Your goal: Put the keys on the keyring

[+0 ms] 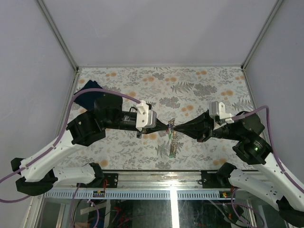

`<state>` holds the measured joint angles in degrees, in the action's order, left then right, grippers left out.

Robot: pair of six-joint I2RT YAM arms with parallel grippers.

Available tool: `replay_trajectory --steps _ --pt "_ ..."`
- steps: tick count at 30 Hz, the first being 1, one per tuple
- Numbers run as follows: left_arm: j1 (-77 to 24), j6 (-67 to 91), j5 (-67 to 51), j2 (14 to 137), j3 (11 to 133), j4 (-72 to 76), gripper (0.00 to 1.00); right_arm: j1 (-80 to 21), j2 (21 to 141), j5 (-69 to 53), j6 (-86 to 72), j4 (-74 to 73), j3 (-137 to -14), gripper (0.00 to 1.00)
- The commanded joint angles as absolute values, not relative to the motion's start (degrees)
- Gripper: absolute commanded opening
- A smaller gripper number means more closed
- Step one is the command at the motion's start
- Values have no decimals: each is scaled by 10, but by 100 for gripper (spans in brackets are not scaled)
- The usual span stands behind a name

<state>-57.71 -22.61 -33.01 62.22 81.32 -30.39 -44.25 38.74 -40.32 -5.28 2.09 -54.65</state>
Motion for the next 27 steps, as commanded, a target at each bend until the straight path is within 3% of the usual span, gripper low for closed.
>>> replay_trajectory --steps 1,11,22,27 --pt "-577 -226 -336 633 824 -308 0 -443 376 -364 -68 103 -560 0" --pt "-577 -223 -343 648 829 -300 0 -442 394 -430 -68 103 -562 0" --pt "-577 -222 -340 627 823 -286 0 -443 380 -400 -37 55 -563 0" --pt "-577 -207 -349 612 803 -256 16 -442 376 -408 -35 64 -564 0"
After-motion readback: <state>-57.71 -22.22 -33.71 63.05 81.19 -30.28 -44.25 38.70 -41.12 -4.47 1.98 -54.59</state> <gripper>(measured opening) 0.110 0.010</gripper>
